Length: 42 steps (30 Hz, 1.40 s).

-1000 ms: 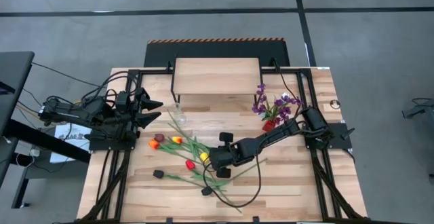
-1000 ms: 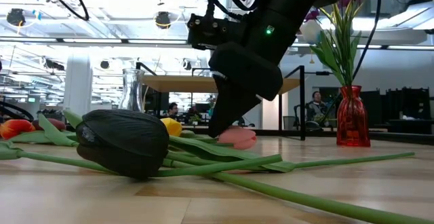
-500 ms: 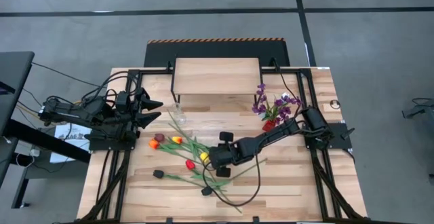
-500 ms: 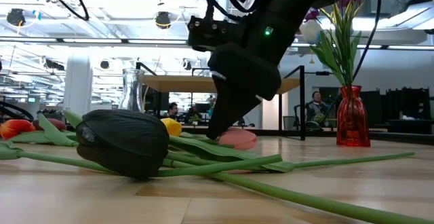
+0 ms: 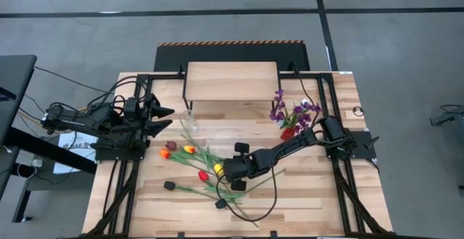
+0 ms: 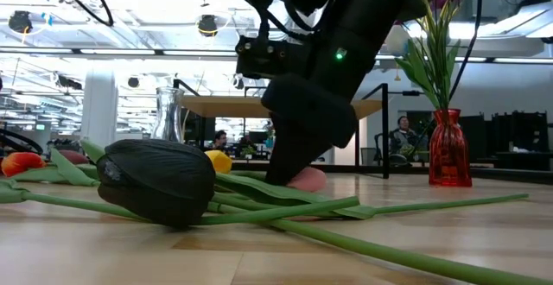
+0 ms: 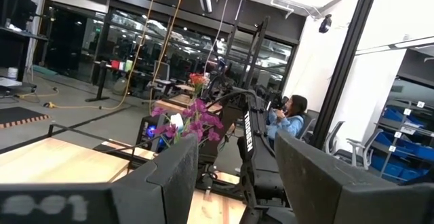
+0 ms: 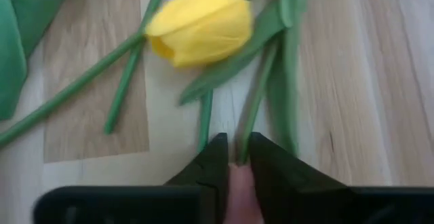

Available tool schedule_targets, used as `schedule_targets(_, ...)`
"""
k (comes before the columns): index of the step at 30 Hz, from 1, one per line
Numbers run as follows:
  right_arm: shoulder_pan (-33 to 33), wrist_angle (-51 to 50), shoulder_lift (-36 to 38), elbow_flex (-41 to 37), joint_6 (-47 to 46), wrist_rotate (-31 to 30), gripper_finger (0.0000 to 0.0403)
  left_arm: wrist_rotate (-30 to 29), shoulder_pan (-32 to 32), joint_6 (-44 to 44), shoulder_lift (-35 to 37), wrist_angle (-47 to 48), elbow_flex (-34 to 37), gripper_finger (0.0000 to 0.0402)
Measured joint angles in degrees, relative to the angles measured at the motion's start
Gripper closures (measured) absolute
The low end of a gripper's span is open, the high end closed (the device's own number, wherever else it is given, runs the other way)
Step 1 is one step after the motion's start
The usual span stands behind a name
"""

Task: Pick and place flowers into a vace then onto a shelf
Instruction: Put the pink flower into the red vase

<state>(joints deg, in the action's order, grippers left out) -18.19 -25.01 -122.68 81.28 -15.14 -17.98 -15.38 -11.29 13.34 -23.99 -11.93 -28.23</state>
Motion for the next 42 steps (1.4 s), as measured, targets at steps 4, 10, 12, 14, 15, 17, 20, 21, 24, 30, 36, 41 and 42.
schedule_targets(4, -0.3, -0.4, 0.1, -0.1, 0.0, -0.9, 0.0394, 0.0, 0.0, 0.0, 0.0, 0.0, 0.0, 0.0216)
schedule_targets(10, -0.3, -1.1, 0.1, -0.1, -1.8, -3.2, 0.0393, 0.0, 0.0, 0.0, 0.0, 0.0, 0.0, 0.0216)
schedule_targets(12, -0.3, -1.8, 0.1, -0.1, -2.9, -4.7, 0.0398, 0.0, 0.0, -0.2, 0.0, 0.0, 0.0, 0.0216)
schedule_targets(14, -0.3, -2.3, 0.3, -0.2, -4.3, -5.9, 0.0396, 0.0, 0.0, -0.3, 0.0, 0.0, 0.0, 0.0216)
schedule_targets(15, -0.3, -3.0, 0.7, -0.3, -4.8, -6.5, 0.0394, 0.0, 0.0, -0.3, 0.0, 0.0, 0.0, 0.0216)
schedule_targets(17, -0.2, -3.1, 1.0, -0.3, -5.7, -7.9, 0.0394, 0.0, 0.0, -0.4, 0.0, 0.0, 0.0, 0.0216)
schedule_targets(20, -0.4, -4.6, 2.7, -0.4, -6.3, -10.3, 0.0398, 0.0, 0.0, -0.5, 0.0, 0.0, 0.0, 0.0216)
schedule_targets(21, -0.6, -3.8, 3.4, -0.2, -6.3, -10.6, 0.0399, 0.0, 0.0, -0.5, 0.0, 0.0, 0.0, 0.0216)
schedule_targets(24, -1.3, -4.6, 5.7, -0.2, -6.0, -10.7, 0.0397, 0.0, 0.0, -0.5, 0.0, 0.0, 0.0, 0.0216)
schedule_targets(30, -3.4, -5.4, 10.3, -0.2, -4.6, -11.9, 0.0397, -0.4, 0.0, -0.4, -0.1, 0.1, 0.0, 0.0216)
schedule_targets(36, -6.0, -5.7, 14.8, -0.2, -2.8, -13.2, 0.0396, -0.3, 0.0, -0.2, -3.5, 0.0, 0.0, 0.0216)
schedule_targets(41, -8.1, -5.8, 17.4, -0.2, -1.5, -14.7, 0.0395, 0.2, 0.0, -1.5, -8.6, 0.1, 0.0, 0.0216)
schedule_targets(42, -8.5, -5.8, 18.0, -0.2, -1.4, -15.1, 0.0395, 0.5, 0.0, -2.2, -9.6, 0.2, 0.0, 0.0216)
